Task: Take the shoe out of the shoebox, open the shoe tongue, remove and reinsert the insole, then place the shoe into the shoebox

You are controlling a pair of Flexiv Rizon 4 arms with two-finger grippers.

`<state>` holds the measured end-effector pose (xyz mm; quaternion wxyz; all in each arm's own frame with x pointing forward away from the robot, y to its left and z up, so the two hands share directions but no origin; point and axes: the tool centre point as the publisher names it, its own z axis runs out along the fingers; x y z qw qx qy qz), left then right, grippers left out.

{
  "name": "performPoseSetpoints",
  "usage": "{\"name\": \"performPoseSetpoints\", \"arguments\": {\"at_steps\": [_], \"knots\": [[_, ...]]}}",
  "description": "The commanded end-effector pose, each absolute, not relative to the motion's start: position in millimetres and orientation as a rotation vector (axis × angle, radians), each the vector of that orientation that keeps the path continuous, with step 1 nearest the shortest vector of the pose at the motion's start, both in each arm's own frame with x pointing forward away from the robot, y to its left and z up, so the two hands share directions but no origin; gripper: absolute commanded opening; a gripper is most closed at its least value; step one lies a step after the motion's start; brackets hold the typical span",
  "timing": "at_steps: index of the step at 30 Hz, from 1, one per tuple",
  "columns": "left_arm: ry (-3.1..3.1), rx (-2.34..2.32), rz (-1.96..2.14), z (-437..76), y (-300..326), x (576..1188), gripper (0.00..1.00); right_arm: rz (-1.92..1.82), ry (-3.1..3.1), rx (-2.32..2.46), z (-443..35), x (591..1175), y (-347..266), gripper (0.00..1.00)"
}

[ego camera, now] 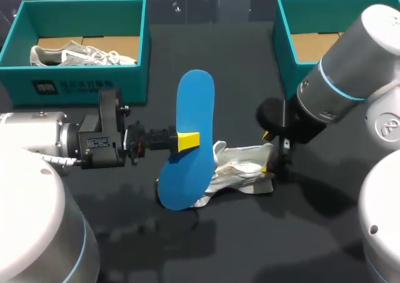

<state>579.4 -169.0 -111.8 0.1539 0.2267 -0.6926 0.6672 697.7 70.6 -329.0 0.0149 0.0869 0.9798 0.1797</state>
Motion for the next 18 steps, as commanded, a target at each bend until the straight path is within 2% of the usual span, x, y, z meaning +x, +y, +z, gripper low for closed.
{"name": "performPoseSetpoints", "arguments": {"at_steps": [1, 18], "knots": [[-1.983, 0.65, 1.917, -113.1, -170.1, 579.1, 0.0, 0.299, 3.097, 0.278, -327.3, 697.7, 73.6, 1.0], [-1.983, 0.65, 1.917, -113.1, -170.1, 579.1, 0.0, 0.308, 3.112, 0.28, -319.8, 709.8, 71.8, 1.0]]}}
